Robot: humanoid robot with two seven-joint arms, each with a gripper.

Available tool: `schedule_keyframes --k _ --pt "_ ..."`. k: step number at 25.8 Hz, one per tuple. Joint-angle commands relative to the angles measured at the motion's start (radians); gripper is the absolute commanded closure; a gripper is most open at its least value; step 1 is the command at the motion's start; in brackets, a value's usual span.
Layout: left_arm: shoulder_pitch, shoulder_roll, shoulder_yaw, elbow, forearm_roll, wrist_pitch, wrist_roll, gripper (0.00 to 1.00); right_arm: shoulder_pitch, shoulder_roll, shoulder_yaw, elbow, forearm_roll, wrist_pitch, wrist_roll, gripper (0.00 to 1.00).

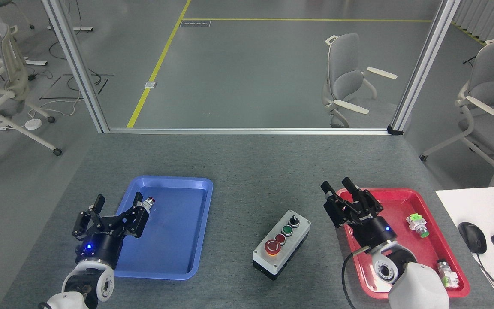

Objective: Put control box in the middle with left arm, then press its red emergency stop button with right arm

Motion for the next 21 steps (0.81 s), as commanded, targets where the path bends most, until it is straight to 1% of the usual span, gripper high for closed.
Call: schedule_keyframes --k 1,2,3,5,6,8,12,14,16,19,21 --pt "0.002 -0.002 0.000 0.001 0.000 0.001 -0.001 0.01 0.005 -0.032 -0.051 -0.034 0.007 0.032 -0.013 0.02" --pt "0.005 -0.002 0.000 0.001 0.000 0.001 -0.001 0.01 0.009 -0.029 -0.054 -0.053 0.016 0.092 -0.030 0.02" --pt "0.006 -0.002 0.000 -0.001 0.000 0.001 -0.001 0.01 0.017 -0.029 -0.054 -0.077 0.033 0.181 -0.045 0.02" --pt "0.008 -0.002 0.000 -0.001 -0.001 0.001 0.000 0.01 0.052 -0.024 -0.049 -0.136 0.080 0.381 -0.050 0.02" --pt "0.008 -0.002 0.000 -0.001 -0.001 -0.001 -0.001 0.01 0.075 -0.020 -0.049 -0.157 0.106 0.453 -0.051 0.02" --pt "0.006 -0.002 0.000 -0.001 0.000 0.001 0.000 0.01 0.118 -0.017 -0.040 -0.183 0.149 0.534 -0.051 0.02" --pt "0.006 -0.003 0.001 0.004 0.000 -0.001 -0.001 0.01 0.235 -0.014 -0.043 -0.283 0.189 0.540 -0.059 0.02" --pt "0.006 -0.003 0.000 0.008 0.000 0.001 0.000 0.01 0.298 -0.011 -0.055 -0.369 0.194 0.545 -0.059 0.02" --pt "0.008 -0.006 0.000 0.011 0.002 0.001 0.000 0.01 0.341 0.000 -0.060 -0.429 0.192 0.546 -0.058 0.02" --pt "0.025 -0.012 -0.002 0.011 0.003 0.001 0.000 0.01 0.345 0.003 -0.087 -0.435 0.183 0.543 -0.056 0.02" --pt "0.035 -0.032 -0.003 0.011 0.003 0.003 0.000 0.01 0.344 0.012 -0.101 -0.435 0.180 0.556 -0.053 0.02"
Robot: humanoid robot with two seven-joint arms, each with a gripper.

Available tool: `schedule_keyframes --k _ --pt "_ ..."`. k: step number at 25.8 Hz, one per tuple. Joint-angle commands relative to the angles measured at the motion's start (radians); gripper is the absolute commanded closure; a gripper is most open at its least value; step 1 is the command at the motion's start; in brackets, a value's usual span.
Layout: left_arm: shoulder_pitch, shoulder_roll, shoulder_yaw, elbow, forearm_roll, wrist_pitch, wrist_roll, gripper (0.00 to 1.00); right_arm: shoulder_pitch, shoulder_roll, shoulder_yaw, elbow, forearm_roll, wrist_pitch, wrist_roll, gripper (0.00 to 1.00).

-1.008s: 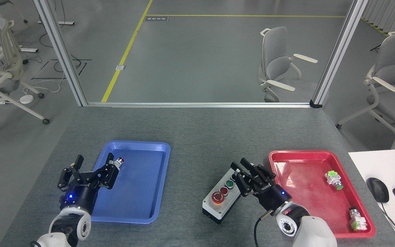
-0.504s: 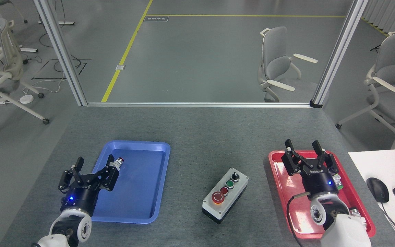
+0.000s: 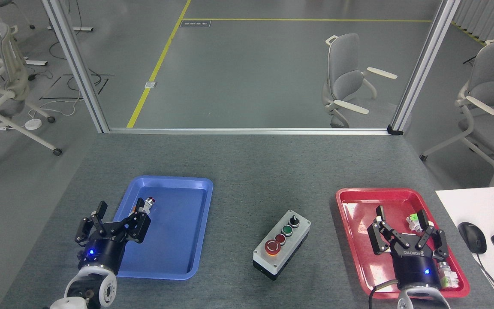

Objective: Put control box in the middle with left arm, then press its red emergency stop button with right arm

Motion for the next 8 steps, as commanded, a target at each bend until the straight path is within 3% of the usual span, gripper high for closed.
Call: schedule_keyframes --k 1,8 --pt "0.022 -0.030 -0.003 0.001 0.001 0.002 0.003 0.01 0.010 0.011 -0.025 -0.010 -0.005 0.020 0.011 0.02" --pt "0.036 -0.068 -0.009 0.019 -0.004 0.005 0.003 0.01 0.007 0.023 -0.023 0.007 -0.003 0.087 0.019 0.02"
